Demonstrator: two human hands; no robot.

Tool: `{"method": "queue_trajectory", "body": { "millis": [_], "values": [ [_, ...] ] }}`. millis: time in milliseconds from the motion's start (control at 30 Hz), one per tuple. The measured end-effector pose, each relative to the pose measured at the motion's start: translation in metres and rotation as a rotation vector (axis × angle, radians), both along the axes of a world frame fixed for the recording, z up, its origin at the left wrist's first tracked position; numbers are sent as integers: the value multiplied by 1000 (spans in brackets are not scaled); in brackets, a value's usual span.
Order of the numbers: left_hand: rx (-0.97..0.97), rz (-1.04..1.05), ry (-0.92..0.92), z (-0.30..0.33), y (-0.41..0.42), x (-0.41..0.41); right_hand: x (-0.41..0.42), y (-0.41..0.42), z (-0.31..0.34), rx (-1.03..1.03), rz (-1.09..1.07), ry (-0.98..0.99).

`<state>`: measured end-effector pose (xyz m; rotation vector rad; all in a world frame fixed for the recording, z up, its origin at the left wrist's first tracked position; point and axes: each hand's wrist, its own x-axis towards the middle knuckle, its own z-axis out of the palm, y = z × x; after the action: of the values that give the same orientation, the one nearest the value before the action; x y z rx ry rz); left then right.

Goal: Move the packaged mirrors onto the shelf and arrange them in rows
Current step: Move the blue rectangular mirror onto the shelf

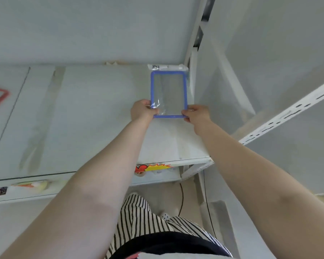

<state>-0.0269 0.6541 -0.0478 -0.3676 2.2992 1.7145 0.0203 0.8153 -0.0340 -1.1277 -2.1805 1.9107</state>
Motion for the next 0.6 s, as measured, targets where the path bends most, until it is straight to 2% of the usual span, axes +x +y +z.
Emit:
{"method": "queue_trajectory", "body": {
  "millis": [167,433,600],
  "values": [
    [-29,31,64,-18,5,-22,-30,3,-21,-42,-32,67],
    [94,-84,104,-47,19,-65,-79,30,-58,81,-82,108],
    [14,-61,131,-66,28,-83,-102,42,-79,164,-82,101]
  ]
}}
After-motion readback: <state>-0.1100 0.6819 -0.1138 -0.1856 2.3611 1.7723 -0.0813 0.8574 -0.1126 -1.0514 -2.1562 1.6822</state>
